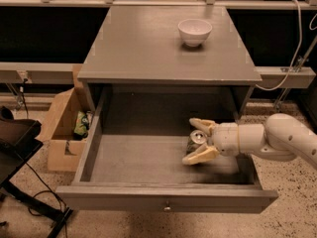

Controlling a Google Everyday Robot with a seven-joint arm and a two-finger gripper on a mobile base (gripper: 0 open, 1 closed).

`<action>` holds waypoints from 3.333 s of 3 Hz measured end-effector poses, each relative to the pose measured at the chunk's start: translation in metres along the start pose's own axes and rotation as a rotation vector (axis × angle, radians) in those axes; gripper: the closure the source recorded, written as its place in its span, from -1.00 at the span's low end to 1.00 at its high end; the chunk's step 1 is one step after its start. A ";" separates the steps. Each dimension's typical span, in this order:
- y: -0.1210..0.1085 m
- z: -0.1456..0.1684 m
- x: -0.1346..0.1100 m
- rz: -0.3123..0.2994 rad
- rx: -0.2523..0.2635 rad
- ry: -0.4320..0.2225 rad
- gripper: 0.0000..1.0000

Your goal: Pick 7up can from top drawer and place on counter

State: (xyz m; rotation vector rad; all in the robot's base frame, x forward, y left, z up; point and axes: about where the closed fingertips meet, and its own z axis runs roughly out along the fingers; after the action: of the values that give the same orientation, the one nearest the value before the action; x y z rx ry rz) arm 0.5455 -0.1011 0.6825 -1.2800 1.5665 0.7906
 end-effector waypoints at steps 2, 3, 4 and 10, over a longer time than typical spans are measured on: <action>0.027 0.014 0.006 0.049 -0.037 0.012 0.24; 0.028 0.014 0.005 0.053 -0.039 0.013 0.72; 0.028 0.014 0.004 0.053 -0.039 0.013 1.00; -0.172 -0.127 -0.261 0.316 0.115 0.137 1.00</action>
Offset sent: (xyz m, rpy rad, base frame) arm -0.0292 0.0237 -0.0252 0.0073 0.1040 0.0115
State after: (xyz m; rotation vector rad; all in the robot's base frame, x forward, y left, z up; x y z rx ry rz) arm 0.6847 -0.1631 0.9836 -1.0348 1.9272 0.8060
